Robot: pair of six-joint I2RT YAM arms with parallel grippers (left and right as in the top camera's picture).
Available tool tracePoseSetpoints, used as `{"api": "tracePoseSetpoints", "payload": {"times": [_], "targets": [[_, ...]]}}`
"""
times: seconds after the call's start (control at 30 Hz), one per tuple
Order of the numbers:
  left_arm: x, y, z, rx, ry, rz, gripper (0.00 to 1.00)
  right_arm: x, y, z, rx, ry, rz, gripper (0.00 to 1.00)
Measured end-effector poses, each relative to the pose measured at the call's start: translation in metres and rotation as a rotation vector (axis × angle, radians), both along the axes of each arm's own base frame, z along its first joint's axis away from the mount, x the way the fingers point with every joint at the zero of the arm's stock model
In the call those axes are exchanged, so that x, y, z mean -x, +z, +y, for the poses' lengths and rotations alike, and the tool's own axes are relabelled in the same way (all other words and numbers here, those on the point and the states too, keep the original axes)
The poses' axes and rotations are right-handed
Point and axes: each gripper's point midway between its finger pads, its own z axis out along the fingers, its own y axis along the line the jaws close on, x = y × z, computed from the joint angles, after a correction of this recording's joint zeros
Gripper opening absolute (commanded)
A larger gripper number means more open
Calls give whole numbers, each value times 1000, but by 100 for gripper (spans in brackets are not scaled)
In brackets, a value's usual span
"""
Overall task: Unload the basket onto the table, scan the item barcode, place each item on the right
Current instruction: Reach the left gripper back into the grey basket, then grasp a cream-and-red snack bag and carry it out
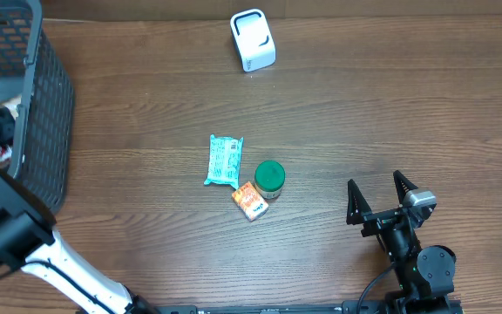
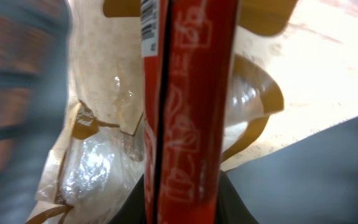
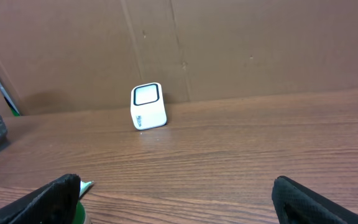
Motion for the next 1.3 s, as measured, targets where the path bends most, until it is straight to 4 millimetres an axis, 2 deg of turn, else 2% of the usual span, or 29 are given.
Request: {"api": "tracePoseSetpoints", "payload": {"times": [0.03, 0.1, 0.13, 0.2, 0.3, 0.33, 0.37, 0.4, 0.43, 0.5, 0.57, 0.6, 0.67, 0.8, 0.93, 1.1, 1.17, 1.3], "targets": [[-3, 20, 0, -24, 16, -41, 4, 0, 0, 0, 0, 0, 0, 100], [-7, 96, -7, -121, 55, -189, 4, 0, 0, 0, 0, 0, 0, 100], [-6, 127, -13, -158, 66, -250, 4, 0, 0, 0, 0, 0, 1, 100], [3, 207, -36, -244, 86, -413, 4, 0, 0, 0, 0, -1, 1, 100], [31, 302, -87, -299, 87, -620, 4, 0, 0, 0, 0, -1, 0, 100], [41, 321, -107, -296, 76, -662, 4, 0, 0, 0, 0, 0, 0, 100], [59, 344, -141, -275, 45, -717, 4, 0, 0, 0, 0, 0, 1, 100], [66, 353, -159, -262, 23, -735, 4, 0, 0, 0, 0, -1, 0, 100], [73, 352, -178, -232, -5, -728, 5, 0, 0, 0, 0, 0, 0, 100], [83, 338, -213, -166, -61, -666, 4, 0, 0, 0, 0, 0, 1, 100], [89, 310, -252, -76, -140, -556, 4, 0, 0, 0, 0, -1, 0, 100], [90, 299, -263, -47, -160, -520, 4, 0, 0, 0, 0, 0, 0, 100], [90, 265, -291, 15, -212, -404, 4, 0, 0, 0, 0, 0, 0, 100], [88, 198, -329, 89, -260, -226, 4, 0, 0, 0, 0, 0, 1, 100], [94, 116, -357, 126, -286, -66, 4, 0, 0, 0, 0, -1, 1, 100], [106, 24, -379, 141, -307, 25, 4, 0, 0, 0, 0, -1, 0, 100], [113, -3, -383, 144, -309, 40, 4, 0, 0, 0, 0, 0, 0, 100], [120, -38, -390, 153, -315, 27, 4, 0, 0, 0, 1, -1, 1, 100]]}}
